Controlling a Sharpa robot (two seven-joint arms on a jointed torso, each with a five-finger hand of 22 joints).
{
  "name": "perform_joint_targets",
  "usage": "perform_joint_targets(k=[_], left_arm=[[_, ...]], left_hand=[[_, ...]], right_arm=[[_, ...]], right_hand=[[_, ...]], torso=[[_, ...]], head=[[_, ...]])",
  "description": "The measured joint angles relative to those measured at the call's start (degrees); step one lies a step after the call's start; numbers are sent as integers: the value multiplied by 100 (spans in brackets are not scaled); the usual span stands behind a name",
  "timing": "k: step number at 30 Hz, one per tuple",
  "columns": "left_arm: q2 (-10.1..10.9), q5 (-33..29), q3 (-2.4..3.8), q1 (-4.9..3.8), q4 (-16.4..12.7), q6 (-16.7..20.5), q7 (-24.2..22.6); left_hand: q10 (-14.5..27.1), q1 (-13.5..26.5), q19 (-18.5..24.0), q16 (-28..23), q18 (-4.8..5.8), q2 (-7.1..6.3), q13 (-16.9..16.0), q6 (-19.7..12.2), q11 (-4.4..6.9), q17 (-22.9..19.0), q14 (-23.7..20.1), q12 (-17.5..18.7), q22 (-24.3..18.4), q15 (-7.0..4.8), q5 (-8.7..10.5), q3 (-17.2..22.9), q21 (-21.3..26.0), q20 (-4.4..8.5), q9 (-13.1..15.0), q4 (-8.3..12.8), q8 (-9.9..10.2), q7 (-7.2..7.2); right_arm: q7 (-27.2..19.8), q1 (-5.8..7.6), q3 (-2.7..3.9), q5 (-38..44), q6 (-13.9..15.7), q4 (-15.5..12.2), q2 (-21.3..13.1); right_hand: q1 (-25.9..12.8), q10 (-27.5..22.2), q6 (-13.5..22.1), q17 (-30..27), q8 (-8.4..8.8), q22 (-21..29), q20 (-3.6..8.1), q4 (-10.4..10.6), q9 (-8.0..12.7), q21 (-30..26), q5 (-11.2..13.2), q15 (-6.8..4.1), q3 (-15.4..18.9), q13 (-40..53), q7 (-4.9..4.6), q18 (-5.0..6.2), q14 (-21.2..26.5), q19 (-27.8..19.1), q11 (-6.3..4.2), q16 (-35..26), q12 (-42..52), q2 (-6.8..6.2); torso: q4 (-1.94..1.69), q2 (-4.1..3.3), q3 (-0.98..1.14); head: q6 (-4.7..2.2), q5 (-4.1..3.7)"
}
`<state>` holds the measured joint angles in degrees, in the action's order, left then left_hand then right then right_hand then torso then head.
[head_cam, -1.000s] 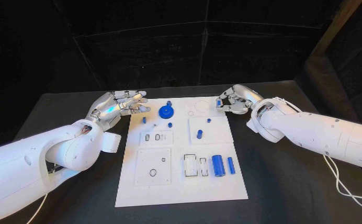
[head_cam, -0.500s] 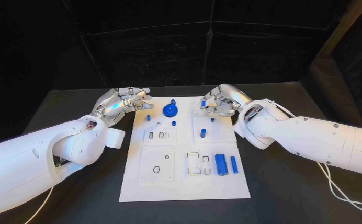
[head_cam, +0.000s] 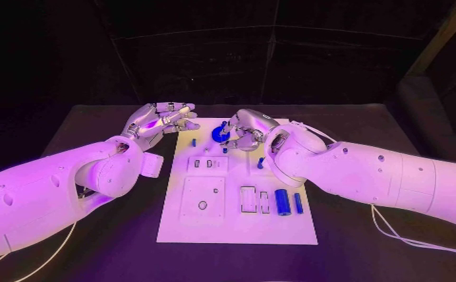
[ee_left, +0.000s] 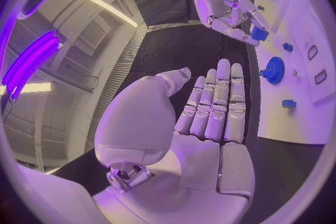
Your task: Assemble the parts on the task board
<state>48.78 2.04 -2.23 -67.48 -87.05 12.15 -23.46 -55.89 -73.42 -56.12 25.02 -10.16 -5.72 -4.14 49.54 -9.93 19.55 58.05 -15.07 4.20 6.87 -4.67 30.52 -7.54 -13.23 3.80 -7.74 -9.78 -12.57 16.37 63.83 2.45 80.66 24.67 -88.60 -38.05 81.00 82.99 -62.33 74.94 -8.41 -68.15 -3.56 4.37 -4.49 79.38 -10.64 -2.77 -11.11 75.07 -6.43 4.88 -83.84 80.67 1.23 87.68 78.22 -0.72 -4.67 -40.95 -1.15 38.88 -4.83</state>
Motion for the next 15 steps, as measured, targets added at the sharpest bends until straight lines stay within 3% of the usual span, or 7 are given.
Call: perform_joint_targets(k=[3,8,15], left_arm=[[10,1,0,-1,-13,1,0],[22,1,0,-4,-29,4,0],[12,0,0,-5,-60,5,0]], left_hand=[[0,0,0,0,0,0,0,0,0,0,0,0,0,0,0,0,0,0,0,0,0,0],[0,0,0,0,0,0,0,0,0,0,0,0,0,0,0,0,0,0,0,0,0,0],[0,0,0,0,0,0,0,0,0,0,0,0,0,0,0,0,0,0,0,0,0,0]], right_arm=[[171,7,-100,168,-125,54,144],[375,-4,-235,380,-311,114,333],[531,-40,-309,621,-491,180,561]], right_hand=[[-1,0,2,0,20,9,0,0,0,0,1,0,0,0,2,0,0,0,0,0,-23,1],[-7,0,9,-1,29,14,0,-1,0,0,12,0,1,-1,9,0,0,0,0,0,-23,7],[-36,-20,19,-1,27,23,0,16,0,0,33,0,-14,-9,19,0,0,0,21,0,-24,9]], torso=[[-19,11,-16],[-23,16,-25],[-27,15,-19]], head=[[34,46],[67,129],[85,179]])
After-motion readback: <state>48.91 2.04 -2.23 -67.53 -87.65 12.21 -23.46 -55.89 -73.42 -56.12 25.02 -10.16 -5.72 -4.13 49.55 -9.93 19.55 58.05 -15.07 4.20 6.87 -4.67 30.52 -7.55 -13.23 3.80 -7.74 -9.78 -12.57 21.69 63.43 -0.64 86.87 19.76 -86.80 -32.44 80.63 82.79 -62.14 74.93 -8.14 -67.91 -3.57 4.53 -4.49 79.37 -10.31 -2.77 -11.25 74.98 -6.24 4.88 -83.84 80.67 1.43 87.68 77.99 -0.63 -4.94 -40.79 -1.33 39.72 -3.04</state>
